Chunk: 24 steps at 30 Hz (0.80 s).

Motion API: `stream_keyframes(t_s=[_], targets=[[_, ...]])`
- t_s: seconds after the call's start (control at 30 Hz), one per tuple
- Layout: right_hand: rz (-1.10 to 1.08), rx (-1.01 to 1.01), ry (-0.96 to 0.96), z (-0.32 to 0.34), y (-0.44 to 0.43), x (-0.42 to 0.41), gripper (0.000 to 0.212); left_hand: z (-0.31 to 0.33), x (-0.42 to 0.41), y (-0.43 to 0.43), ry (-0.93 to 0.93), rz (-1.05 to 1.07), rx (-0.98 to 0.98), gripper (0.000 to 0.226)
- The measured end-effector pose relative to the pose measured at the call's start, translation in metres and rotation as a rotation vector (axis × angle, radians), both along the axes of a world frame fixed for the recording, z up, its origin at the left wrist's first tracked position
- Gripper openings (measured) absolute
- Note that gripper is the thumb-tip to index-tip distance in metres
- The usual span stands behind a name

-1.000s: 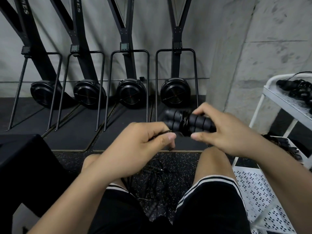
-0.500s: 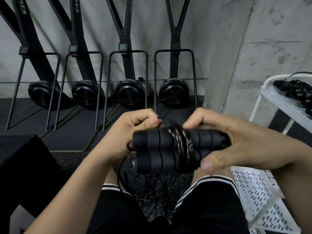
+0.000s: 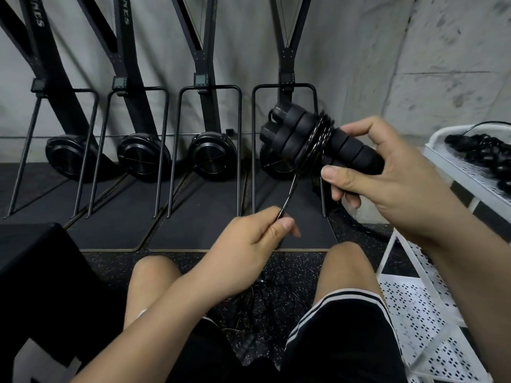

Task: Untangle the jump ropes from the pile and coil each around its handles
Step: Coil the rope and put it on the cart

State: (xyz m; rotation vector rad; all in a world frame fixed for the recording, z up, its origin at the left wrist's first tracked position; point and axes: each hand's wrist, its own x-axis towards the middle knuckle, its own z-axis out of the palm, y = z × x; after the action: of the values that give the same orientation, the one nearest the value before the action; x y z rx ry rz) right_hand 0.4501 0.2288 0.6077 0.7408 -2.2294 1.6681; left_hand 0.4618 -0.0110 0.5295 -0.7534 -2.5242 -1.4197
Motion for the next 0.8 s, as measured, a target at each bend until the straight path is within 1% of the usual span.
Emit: stream_keyframes(t_s=[0.07, 0.17, 0.23, 0.3, 0.4, 0.47, 0.57, 0.63, 0.7, 0.77, 0.8], targets=[[-0.071, 0.090, 0.017, -0.006, 0.002, -0.005, 0.043, 0.006, 0.004, -0.003, 0.049, 0.009, -0.095, 0.022], [-0.163, 0.177, 0.015, -0.017, 0.001, -0.009, 0.041, 0.015, 0.010, -0.009, 0.106, 0.022, -0.159, 0.018], [-0.184, 0.266, 0.008, -0.024, 0.001, -0.011, 0.039, 0.021, 0.013, -0.013, 0.145, 0.033, -0.202, 0.020], [-0.158, 0.385, -0.024, -0.029, 0.000, -0.011, 0.039, 0.025, 0.013, -0.017, 0.207, 0.044, -0.263, 0.022], [-0.044, 0.524, -0.135, -0.034, -0.002, -0.007, 0.040, 0.035, 0.009, -0.024, 0.278, 0.035, -0.296, 0.018], [0.063, 0.607, -0.211, -0.033, -0.004, -0.002, 0.041, 0.043, 0.006, -0.027, 0.280, -0.031, -0.287, 0.012], [0.250, 0.680, -0.307, -0.025, -0.003, 0.008, 0.038, 0.053, 0.003, -0.030, 0.248, -0.175, -0.261, 0.007], [0.343, 0.735, -0.309, -0.018, -0.003, 0.017, 0.036, 0.057, 0.001, -0.030, 0.178, -0.241, -0.208, 0.009], [0.431, 0.737, -0.338, -0.010, -0.002, 0.026, 0.037, 0.055, -0.005, -0.032, 0.090, -0.294, -0.109, 0.011], [0.547, 0.660, -0.409, -0.003, 0.001, 0.035, 0.040, 0.053, -0.009, -0.033, 0.014, -0.344, 0.036, 0.012], [0.606, 0.605, -0.437, 0.000, 0.001, 0.039, 0.042, 0.051, -0.009, -0.033, 0.006, -0.366, 0.090, 0.011]])
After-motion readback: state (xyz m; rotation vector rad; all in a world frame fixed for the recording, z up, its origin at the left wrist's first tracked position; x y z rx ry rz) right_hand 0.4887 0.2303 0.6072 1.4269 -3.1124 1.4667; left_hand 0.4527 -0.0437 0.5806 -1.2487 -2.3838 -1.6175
